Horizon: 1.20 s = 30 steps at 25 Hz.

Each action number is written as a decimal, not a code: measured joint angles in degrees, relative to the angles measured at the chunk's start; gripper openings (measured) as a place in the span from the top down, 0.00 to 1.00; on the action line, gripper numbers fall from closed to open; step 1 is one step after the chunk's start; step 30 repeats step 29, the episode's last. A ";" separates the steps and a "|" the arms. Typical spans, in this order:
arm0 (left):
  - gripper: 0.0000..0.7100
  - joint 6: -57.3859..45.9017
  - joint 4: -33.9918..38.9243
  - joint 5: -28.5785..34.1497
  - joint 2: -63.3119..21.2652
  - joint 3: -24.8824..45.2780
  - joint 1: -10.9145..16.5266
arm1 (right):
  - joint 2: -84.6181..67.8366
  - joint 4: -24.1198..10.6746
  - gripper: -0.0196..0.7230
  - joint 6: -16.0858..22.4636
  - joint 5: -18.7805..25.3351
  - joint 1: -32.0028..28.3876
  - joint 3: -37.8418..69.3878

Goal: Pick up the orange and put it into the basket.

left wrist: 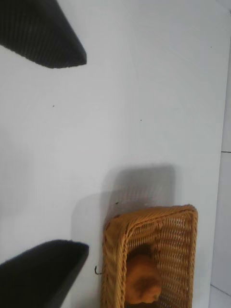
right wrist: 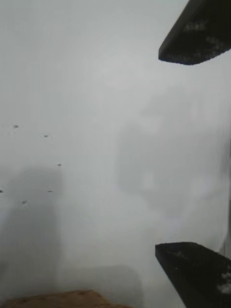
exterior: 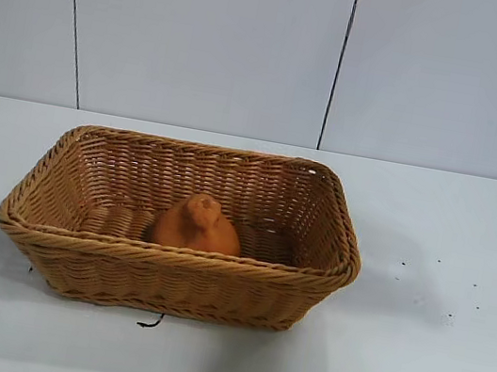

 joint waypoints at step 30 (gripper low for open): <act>0.02 0.00 0.00 0.00 0.00 0.00 0.00 | -62.26 0.49 0.04 -1.72 -9.49 0.00 18.86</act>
